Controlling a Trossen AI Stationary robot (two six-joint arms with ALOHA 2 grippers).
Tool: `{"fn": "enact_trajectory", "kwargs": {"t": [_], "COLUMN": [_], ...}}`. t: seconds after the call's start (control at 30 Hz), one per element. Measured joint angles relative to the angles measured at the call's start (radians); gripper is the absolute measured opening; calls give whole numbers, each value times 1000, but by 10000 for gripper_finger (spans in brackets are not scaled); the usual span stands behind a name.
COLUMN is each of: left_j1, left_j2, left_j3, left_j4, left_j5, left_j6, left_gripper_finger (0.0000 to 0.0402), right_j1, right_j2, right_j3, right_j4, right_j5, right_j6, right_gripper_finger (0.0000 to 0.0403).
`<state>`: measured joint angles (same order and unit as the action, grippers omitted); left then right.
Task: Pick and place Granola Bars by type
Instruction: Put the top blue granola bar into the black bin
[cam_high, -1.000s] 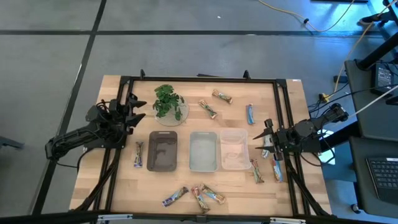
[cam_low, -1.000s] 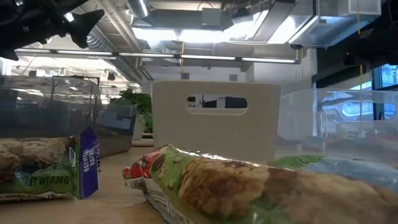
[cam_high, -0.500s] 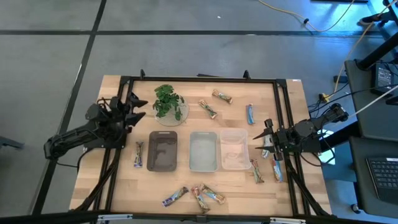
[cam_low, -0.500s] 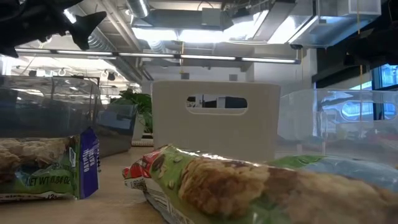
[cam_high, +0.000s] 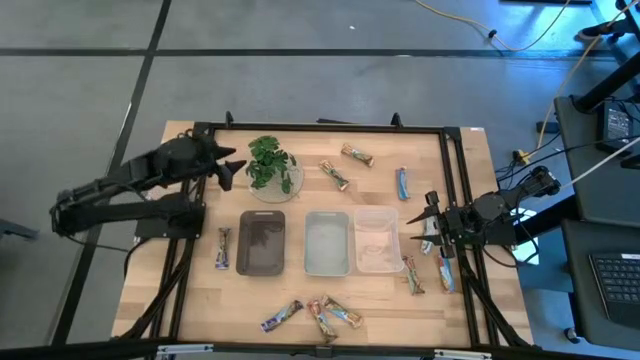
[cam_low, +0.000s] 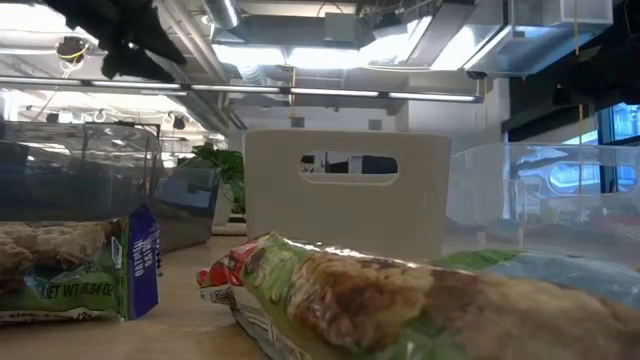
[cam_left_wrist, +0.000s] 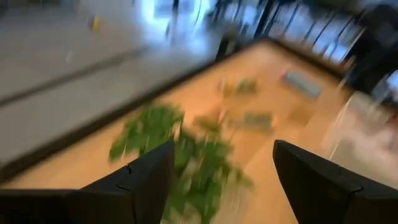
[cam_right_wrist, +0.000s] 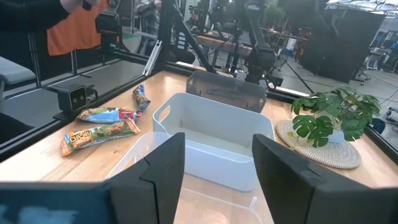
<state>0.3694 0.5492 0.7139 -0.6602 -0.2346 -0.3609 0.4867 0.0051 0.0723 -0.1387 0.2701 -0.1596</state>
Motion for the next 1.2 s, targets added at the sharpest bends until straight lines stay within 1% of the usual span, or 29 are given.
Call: {"fn": "enact_trajectory", "kwargs": {"t": [0.1, 0.2, 0.27, 0.47, 0.57, 0.7, 0.9, 1.07, 1.2], "left_j1": [-46, -88, -116, -231, -289, -360, -439, -520, -598], "left_j2": [108, 205, 256, 360, 394, 441, 511, 555, 574], "left_j3": [97, 159, 176, 182, 180, 180, 180, 179, 179], "left_j4": [-165, -323, -401, -582, -605, -606, -621, -695, -693], "left_j5": [-30, -41, -32, -33, -32, 2, 48, 77, 80], "left_j6": [-66, -198, -296, -484, -567, -595, -692, -819, -918], "left_gripper_finger": [264, 264, 264, 264, 264, 264, 264, 264, 264], "right_j1": [0, 0, 0, 0, 0, 0, 0, 0, 0], "right_j2": [0, 0, 0, 0, 0, 0, 0, 0, 0], "right_j3": [0, 0, 0, 0, 0, 0, 0, 0, 0], "right_j4": [0, 0, 0, -1, -1, -1, -1, -1, -1], "right_j5": [0, 0, 0, 0, 0, 0, 0, 0, 0], "right_j6": [-2, 0, 0, -2, -2, -2, 0, 0, 14], "right_gripper_finger": [191, 191, 191, 191, 191, 191, 191, 191, 191]}}
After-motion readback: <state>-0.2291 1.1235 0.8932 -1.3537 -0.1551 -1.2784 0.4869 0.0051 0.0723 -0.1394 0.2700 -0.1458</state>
